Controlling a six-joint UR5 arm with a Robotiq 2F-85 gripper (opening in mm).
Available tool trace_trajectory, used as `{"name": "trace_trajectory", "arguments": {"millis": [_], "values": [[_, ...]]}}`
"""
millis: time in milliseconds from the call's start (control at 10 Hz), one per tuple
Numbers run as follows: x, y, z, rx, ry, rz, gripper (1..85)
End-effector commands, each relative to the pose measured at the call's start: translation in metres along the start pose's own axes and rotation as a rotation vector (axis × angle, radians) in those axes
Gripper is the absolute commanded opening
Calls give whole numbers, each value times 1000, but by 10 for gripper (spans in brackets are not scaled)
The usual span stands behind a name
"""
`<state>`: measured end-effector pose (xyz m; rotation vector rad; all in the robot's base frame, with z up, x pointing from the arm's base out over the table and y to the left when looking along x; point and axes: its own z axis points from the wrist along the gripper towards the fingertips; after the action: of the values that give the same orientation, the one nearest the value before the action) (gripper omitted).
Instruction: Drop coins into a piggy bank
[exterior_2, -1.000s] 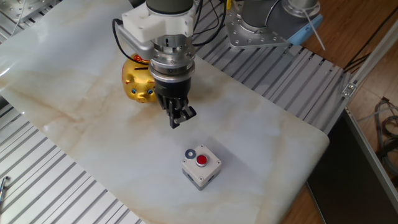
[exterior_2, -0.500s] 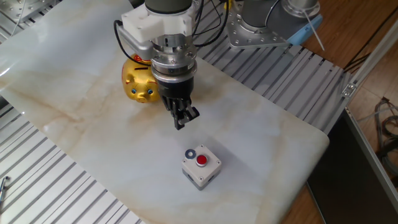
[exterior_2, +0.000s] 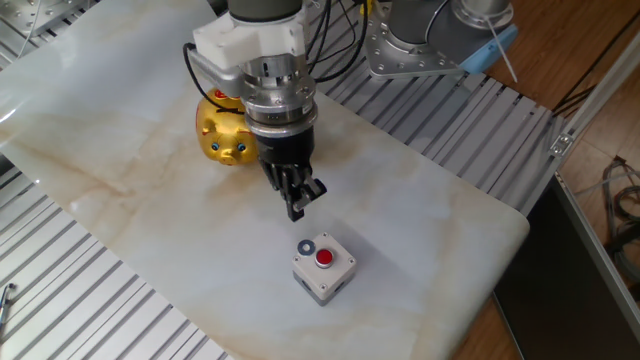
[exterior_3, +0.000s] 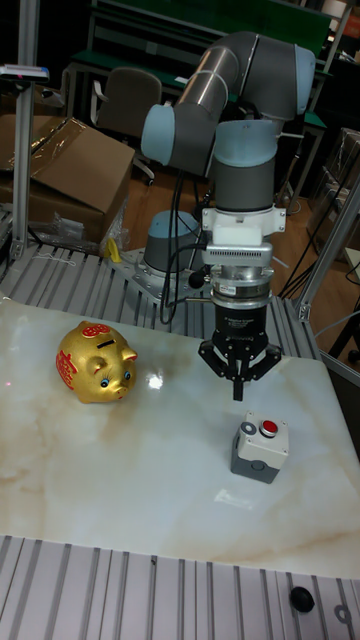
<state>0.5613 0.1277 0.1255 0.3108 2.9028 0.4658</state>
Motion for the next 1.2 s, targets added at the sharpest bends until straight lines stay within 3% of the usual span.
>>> {"name": "trace_trajectory", "arguments": {"millis": [0, 400, 1100], "values": [[-9, 2, 10, -33, -18, -31, 373], [-5, -3, 18, -40, -5, -86, 523], [-9, 1, 19, -64, -27, -76, 527]]}}
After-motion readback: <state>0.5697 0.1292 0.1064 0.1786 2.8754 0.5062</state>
